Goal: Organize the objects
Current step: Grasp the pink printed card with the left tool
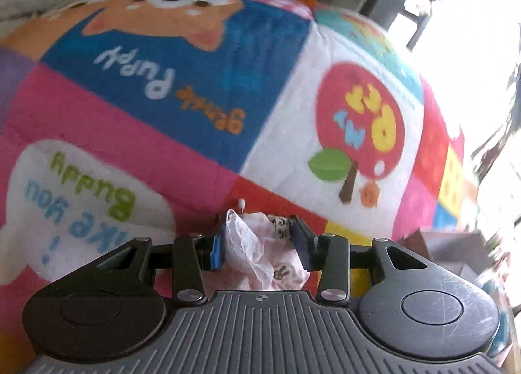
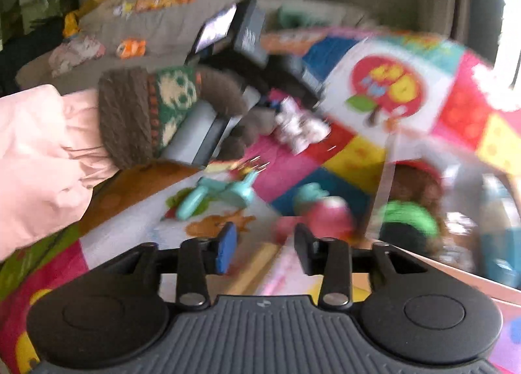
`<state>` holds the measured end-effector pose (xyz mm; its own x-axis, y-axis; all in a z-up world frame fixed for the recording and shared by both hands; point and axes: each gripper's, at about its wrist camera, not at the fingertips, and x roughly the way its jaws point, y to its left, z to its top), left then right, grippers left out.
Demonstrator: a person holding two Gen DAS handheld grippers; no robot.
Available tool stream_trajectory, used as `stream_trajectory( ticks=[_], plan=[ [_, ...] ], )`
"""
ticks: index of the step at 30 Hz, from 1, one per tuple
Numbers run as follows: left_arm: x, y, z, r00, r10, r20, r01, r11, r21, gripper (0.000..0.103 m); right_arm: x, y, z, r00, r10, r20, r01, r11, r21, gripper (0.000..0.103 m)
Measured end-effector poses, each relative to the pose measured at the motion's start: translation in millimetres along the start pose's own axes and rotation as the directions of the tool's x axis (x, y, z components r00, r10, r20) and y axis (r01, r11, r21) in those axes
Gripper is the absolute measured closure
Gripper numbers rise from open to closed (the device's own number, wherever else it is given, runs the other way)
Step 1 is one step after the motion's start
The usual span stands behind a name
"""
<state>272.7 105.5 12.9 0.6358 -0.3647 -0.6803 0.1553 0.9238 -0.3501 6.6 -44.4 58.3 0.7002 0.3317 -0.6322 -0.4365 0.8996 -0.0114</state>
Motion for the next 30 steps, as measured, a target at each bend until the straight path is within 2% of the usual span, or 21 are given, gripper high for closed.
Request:
stream_trajectory(
  ticks=[3, 5, 6, 9, 11, 13, 15, 17, 19, 20, 22, 25, 28, 30],
  plan=[
    [-8.8, -13.4, -14.7, 0.999, -0.008, -0.035, 0.011, 0.998, 0.070, 0.062, -28.3, -20.3, -9.7, 0.995, -0.065, 0.077, 0.061, 0.997, 0.057, 0.049],
    [-14.0, -16.9, -35.5, 0.991, -0.057, -0.118, 0.068, 0.994, 0.088, 0.069, -40.7, -39.3, -15.6, 0.991, -0.099, 0.093, 0.088, 0.989, 0.118, 0.046],
    [-19.8, -18.5, -48.4, 0.987, -0.084, -0.139, 0.097, 0.991, 0.091, 0.069, -44.3, -48.9, -19.2, 0.990, -0.109, 0.087, 0.095, 0.984, 0.151, 0.046],
    [-47.5, -25.2, -81.5, 0.984, -0.114, -0.139, 0.133, 0.983, 0.129, 0.071, -43.9, -68.3, -28.5, 0.988, -0.143, 0.062, 0.127, 0.970, 0.208, 0.046],
    [-64.9, -25.5, -98.5, 0.969, -0.179, -0.171, 0.198, 0.975, 0.098, 0.071, -39.5, -75.7, -36.0, 0.986, -0.161, 0.036, 0.149, 0.962, 0.229, 0.045],
    [-87.3, -27.2, -110.2, 0.962, -0.213, -0.171, 0.233, 0.967, 0.105, 0.071, -35.6, -80.1, -42.2, 0.989, -0.150, 0.011, 0.142, 0.958, 0.250, 0.042],
    [-114.3, -29.1, -118.7, 0.970, -0.213, -0.116, 0.227, 0.967, 0.118, 0.071, -29.8, -78.6, -46.6, 0.989, -0.151, -0.002, 0.146, 0.958, 0.246, 0.037],
    [-145.8, -29.4, -123.3, 0.983, -0.184, -0.021, 0.185, 0.975, 0.121, 0.071, -25.4, -77.1, -51.9, 0.986, -0.165, -0.007, 0.162, 0.956, 0.243, 0.027],
    [-172.5, -28.3, -124.5, 0.989, -0.139, 0.048, 0.135, 0.987, 0.093, 0.071, -21.0, -76.2, -57.0, 0.983, -0.182, -0.020, 0.181, 0.951, 0.250, 0.026],
    [-179.2, -28.6, -125.4, 0.991, -0.129, 0.045, 0.125, 0.989, 0.083, 0.071, -17.6, -76.3, -58.8, 0.982, -0.186, -0.029, 0.187, 0.949, 0.254, 0.026],
    [-185.9, -29.6, -131.5, 0.992, -0.128, -0.015, 0.128, 0.990, 0.060, 0.071, -12.0, -77.1, -62.1, 0.981, -0.191, -0.042, 0.196, 0.945, 0.264, 0.026],
    [-182.7, -33.6, -151.5, 0.981, -0.147, -0.123, 0.151, 0.988, 0.017, 0.071, -11.4, -74.9, -67.7, 0.982, -0.183, -0.049, 0.190, 0.942, 0.277, 0.024],
    [-172.6, -44.8, -174.1, 0.973, -0.126, -0.194, 0.133, 0.991, 0.028, 0.070, -12.7, -72.5, -72.8, 0.983, -0.179, -0.050, 0.186, 0.941, 0.282, 0.022],
    [-172.1, -55.6, -183.6, 0.984, -0.096, -0.153, 0.109, 0.991, 0.076, 0.070, -14.6, -72.7, -75.7, 0.983, -0.175, -0.051, 0.182, 0.942, 0.282, 0.022]
  ],
)
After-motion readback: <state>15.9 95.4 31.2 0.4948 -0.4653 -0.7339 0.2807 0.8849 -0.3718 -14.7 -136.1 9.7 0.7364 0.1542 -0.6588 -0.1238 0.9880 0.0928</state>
